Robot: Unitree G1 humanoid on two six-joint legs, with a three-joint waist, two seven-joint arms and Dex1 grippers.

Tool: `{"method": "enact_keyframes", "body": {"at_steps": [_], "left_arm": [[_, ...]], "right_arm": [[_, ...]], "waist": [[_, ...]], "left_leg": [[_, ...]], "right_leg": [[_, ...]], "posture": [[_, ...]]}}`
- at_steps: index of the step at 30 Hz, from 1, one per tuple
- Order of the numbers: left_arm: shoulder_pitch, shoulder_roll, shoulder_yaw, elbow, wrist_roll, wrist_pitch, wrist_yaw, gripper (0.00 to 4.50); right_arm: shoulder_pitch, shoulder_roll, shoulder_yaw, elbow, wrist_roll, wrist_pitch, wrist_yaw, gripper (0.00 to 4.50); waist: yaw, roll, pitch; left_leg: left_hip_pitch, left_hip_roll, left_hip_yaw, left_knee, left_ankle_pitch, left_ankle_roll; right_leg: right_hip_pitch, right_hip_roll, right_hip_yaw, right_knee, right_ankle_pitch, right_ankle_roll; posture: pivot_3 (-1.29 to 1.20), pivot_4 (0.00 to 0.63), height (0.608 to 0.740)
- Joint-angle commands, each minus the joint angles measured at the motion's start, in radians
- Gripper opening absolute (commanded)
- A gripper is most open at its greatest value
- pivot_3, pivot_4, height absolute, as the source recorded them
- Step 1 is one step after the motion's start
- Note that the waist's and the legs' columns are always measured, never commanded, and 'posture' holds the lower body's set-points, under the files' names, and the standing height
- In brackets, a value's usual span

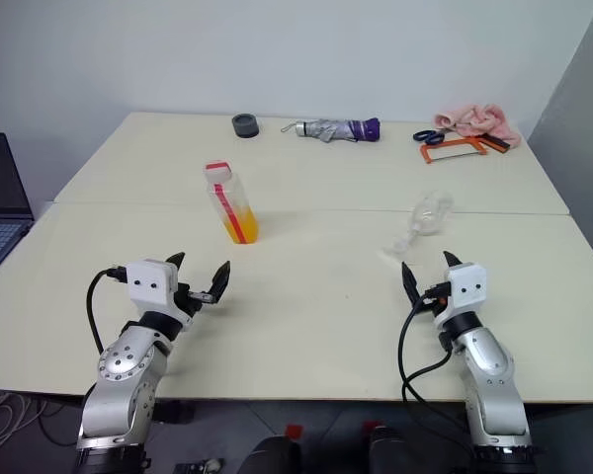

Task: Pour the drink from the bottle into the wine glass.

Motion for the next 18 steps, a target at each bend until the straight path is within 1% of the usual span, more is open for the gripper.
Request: {"method": "enact_keyframes", "body": {"at_steps": [1, 10, 12, 15, 18], "left_arm": [[-0.009, -0.002, -0.007, -0.046, -0.008, -0.029, -0.012, 4.42], [-0.009, 0.017, -0.034, -0.045, 0.018, -0.045, -0.034, 4.42], [-0.009, 0.02, -0.031, -0.044, -0.003, -0.034, -0.051, 4.42], [-0.013, -0.001, 0.016, -0.048, -0.097, -0.053, -0.086, 4.42], [-0.025, 0.01, 0.014, -0.034, -0.069, -0.06, -0.066, 4.42]], "right_arm": [[-0.015, -0.006, -0.01, -0.021, 0.008, -0.003, -0.002, 4.5], [-0.015, -0.004, -0.007, -0.016, 0.008, -0.003, -0.001, 4.5], [-0.014, -0.003, -0.005, -0.015, 0.009, -0.002, 0.001, 4.5], [-0.013, -0.005, -0.002, -0.017, 0.016, 0.004, 0.012, 4.5], [-0.013, -0.011, -0.001, -0.019, 0.019, 0.0, 0.026, 4.5]], "waist": [[0.0, 0.0, 0.0], [0.0, 0.0, 0.0], [0.0, 0.0, 0.0], [0.0, 0.0, 0.0], [0.0, 0.0, 0.0]], "left_leg": [[0.0, 0.0, 0.0, 0.0, 0.0, 0.0], [0.0, 0.0, 0.0, 0.0, 0.0, 0.0], [0.0, 0.0, 0.0, 0.0, 0.0, 0.0], [0.0, 0.0, 0.0, 0.0, 0.0, 0.0], [0.0, 0.002, 0.0, 0.0, 0.0, 0.0]], "right_leg": [[0.0, 0.0, 0.0, 0.0, 0.0, 0.0], [0.0, 0.0, 0.0, 0.0, 0.0, 0.0], [0.0, 0.0, 0.0, 0.0, 0.0, 0.0], [0.0, 0.0, 0.0, 0.0, 0.0, 0.0], [0.0, 0.0, 0.0, 0.0, 0.0, 0.0]], "posture": [[0.0, 0.15, 0.74], [0.0, 0.15, 0.74], [0.0, 0.15, 0.74], [0.0, 0.15, 0.74], [0.0, 0.15, 0.74]]}}
